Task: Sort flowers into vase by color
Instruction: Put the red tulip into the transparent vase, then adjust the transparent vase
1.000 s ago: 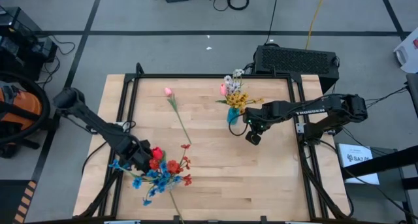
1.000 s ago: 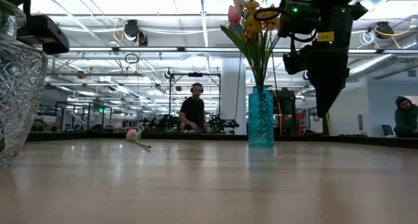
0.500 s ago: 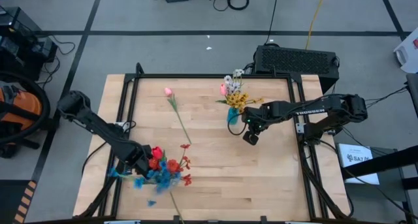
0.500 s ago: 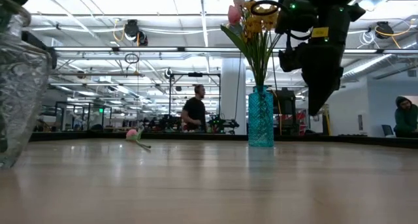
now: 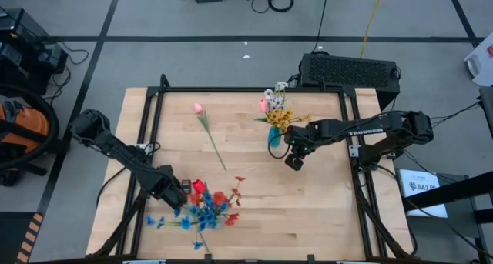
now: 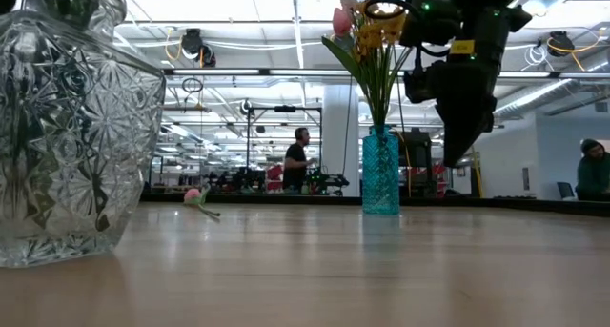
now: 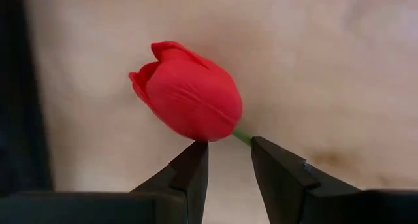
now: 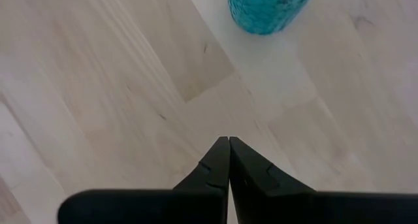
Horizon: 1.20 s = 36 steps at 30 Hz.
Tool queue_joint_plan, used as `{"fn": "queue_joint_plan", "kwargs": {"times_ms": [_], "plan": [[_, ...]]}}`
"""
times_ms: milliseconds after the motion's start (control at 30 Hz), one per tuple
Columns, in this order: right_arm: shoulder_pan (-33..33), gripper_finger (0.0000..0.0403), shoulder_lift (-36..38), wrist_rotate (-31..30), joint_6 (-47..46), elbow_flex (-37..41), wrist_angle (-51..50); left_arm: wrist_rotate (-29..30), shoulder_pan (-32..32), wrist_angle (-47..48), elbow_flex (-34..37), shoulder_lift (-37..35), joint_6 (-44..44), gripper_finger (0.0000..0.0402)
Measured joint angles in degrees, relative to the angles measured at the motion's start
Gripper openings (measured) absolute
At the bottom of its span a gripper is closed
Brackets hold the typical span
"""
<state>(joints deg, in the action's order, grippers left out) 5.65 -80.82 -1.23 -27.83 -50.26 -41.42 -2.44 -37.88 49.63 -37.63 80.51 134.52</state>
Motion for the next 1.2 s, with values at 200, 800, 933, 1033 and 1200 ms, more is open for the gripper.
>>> {"fn": "queue_joint_plan", "kwargs": {"times_ms": [200, 800, 933, 1033, 1200], "plan": [[0.0, 0.0002, 0.0, 0.0, -1.5, 0.0, 1.3, 7.8, 2.0, 7.0, 0.0, 0.0, -2.9, 0.0125], [0.0, 0.0002, 0.0, 0.0, -7.4, 0.0, 3.8, 22.8, 14.0, 17.5, -0.1, -6.5, -7.4, 0.0125], [0.0, 0.0002, 0.0, 0.0, -7.2, 0.0, 3.9, 17.9, 14.3, 16.1, -1.0, -11.2, -7.4, 0.0125], [0.0, 0.0002, 0.0, 0.0, -7.0, 0.0, 4.0, 17.3, 14.3, 13.7, -1.0, -13.9, -7.3, 0.0125], [0.0, 0.0002, 0.0, 0.0, -5.6, 0.0, 4.2, 19.6, 14.3, 8.5, -1.0, -14.6, -9.1, 0.0125]]}}
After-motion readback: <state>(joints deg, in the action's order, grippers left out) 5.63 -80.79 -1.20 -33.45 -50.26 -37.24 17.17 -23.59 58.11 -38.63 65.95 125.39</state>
